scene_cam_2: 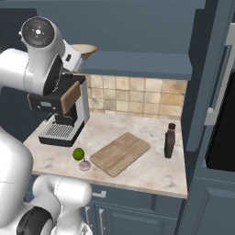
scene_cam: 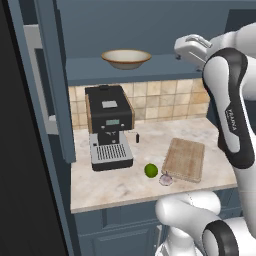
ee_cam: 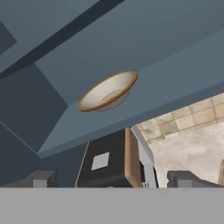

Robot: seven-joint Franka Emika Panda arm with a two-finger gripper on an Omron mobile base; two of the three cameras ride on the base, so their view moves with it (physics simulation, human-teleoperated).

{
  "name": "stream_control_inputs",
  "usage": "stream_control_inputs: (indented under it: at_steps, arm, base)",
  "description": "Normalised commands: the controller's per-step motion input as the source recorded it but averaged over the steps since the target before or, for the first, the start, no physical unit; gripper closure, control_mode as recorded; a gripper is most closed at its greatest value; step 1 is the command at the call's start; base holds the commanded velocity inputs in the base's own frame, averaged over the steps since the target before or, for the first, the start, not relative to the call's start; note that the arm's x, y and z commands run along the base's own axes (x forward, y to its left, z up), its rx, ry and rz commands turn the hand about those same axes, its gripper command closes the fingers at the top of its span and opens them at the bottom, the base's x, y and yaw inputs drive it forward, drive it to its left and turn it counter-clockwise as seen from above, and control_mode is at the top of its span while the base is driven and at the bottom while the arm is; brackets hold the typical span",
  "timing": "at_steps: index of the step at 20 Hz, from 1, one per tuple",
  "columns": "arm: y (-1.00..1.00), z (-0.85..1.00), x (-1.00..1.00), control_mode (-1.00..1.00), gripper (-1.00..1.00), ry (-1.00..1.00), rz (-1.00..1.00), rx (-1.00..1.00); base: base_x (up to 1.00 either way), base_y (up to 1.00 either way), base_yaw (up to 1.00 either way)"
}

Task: Open the cabinet. Place the bowl and condiment on the counter. Then place the lime and garlic on the cutting board.

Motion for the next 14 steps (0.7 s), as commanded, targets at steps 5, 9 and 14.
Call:
stream_control_inputs:
  at_steps: [5,9,14]
  arm:
    - [0.09,-0.02,0.27,-1.0,-1.0,0.0,0.0,0.0]
    - [0.09,-0.06,0.27,-1.0,-1.0,0.0,0.0,0.0]
    - [0.05,-0.07,0.26,-1.0,-1.0,0.0,0.0,0.0]
  base:
    - [0.0,0.0,0.0]
    - [0.0,0.0,0.0]
    - [0.0,0.0,0.0]
